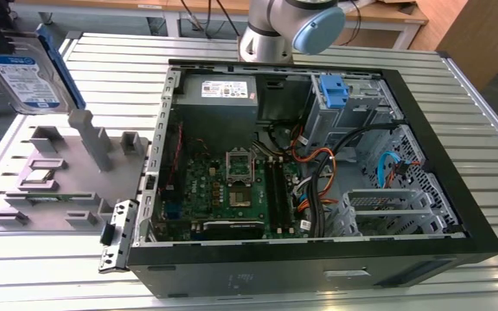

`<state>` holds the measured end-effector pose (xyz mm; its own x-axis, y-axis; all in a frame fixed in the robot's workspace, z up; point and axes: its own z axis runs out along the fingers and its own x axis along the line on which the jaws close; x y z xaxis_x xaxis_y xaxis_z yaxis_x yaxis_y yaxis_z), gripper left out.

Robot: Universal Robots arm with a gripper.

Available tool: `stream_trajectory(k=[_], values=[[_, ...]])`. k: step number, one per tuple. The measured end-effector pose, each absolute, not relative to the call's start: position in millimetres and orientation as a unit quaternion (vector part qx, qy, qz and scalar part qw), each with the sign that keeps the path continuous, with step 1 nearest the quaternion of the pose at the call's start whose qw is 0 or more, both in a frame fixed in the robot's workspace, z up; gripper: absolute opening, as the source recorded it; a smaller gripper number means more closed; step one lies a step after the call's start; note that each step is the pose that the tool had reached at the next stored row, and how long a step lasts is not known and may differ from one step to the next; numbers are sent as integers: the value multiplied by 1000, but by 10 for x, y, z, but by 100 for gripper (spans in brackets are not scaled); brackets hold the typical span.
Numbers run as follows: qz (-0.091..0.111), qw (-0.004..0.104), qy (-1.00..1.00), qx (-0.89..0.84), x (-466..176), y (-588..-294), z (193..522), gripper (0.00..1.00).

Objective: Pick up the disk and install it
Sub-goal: 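Pick up the disk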

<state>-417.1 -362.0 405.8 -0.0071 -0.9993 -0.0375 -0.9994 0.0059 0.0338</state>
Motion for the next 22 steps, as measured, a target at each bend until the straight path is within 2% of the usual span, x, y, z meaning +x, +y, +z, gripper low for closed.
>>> stream_trajectory(k=[22], values=[[25, 1, 709, -705, -4171, -3621, 4844, 35]])
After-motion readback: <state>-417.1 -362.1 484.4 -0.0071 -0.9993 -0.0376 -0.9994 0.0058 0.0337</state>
